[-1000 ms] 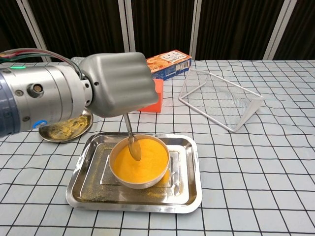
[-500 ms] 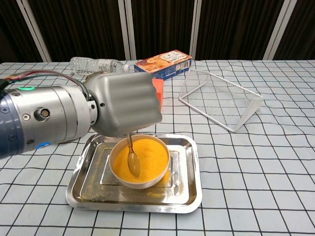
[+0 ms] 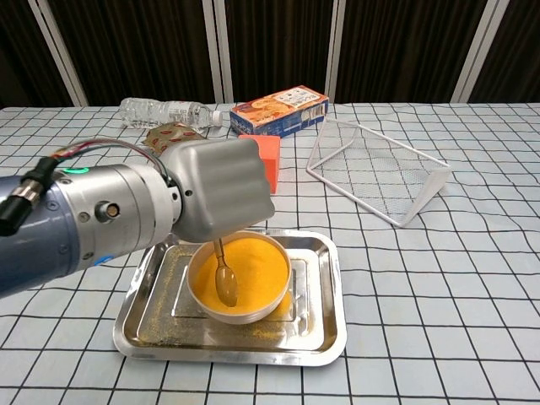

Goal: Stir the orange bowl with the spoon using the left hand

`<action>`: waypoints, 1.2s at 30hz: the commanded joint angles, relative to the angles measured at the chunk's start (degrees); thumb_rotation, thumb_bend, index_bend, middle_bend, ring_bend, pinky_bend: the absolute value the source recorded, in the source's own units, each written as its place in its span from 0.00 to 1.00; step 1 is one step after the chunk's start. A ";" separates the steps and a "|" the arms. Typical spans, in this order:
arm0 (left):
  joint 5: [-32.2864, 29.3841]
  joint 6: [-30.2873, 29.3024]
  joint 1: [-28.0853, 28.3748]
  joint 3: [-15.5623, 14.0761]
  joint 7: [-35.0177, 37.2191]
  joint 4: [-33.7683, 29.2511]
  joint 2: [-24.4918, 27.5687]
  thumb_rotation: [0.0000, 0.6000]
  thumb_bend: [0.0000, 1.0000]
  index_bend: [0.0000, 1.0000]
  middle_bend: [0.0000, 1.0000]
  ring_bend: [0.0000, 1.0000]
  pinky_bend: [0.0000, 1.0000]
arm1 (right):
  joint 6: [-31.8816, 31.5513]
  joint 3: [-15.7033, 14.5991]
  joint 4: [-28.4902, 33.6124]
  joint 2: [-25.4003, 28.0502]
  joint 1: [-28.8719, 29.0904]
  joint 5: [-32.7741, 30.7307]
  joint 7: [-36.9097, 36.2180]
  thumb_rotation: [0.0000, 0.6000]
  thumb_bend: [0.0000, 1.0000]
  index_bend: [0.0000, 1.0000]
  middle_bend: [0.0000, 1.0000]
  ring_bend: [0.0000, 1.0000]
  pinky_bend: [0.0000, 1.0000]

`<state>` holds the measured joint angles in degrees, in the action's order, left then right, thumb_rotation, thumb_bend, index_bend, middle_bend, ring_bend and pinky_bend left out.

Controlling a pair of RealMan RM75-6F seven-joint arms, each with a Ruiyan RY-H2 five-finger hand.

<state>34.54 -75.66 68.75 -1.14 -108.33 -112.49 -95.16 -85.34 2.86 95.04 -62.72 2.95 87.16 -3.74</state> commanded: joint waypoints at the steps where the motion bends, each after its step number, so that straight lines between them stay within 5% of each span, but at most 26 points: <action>1: -1.04 -0.58 0.58 0.60 0.22 1.31 -1.19 1.00 0.82 0.85 1.00 0.95 0.97 | 0.01 0.01 -0.06 0.00 0.05 0.07 0.04 1.00 0.36 0.00 0.00 0.00 0.00; 18: -2.15 -3.16 1.58 3.07 3.49 7.51 -4.21 1.00 0.82 0.86 1.00 0.96 0.99 | 0.32 -0.05 0.00 0.20 0.19 0.09 -0.68 1.00 0.36 0.00 0.00 0.00 0.00; 36: 3.77 -4.43 0.06 -1.69 8.70 -5.37 2.51 1.00 0.82 0.86 1.00 0.96 0.99 | 0.69 -0.11 0.40 0.48 0.11 -0.55 -0.38 1.00 0.36 0.00 0.00 0.00 0.00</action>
<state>38.21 -80.08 68.80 -2.48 -99.59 -117.57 -92.87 -84.65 2.74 95.44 -62.24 3.06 86.61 -4.13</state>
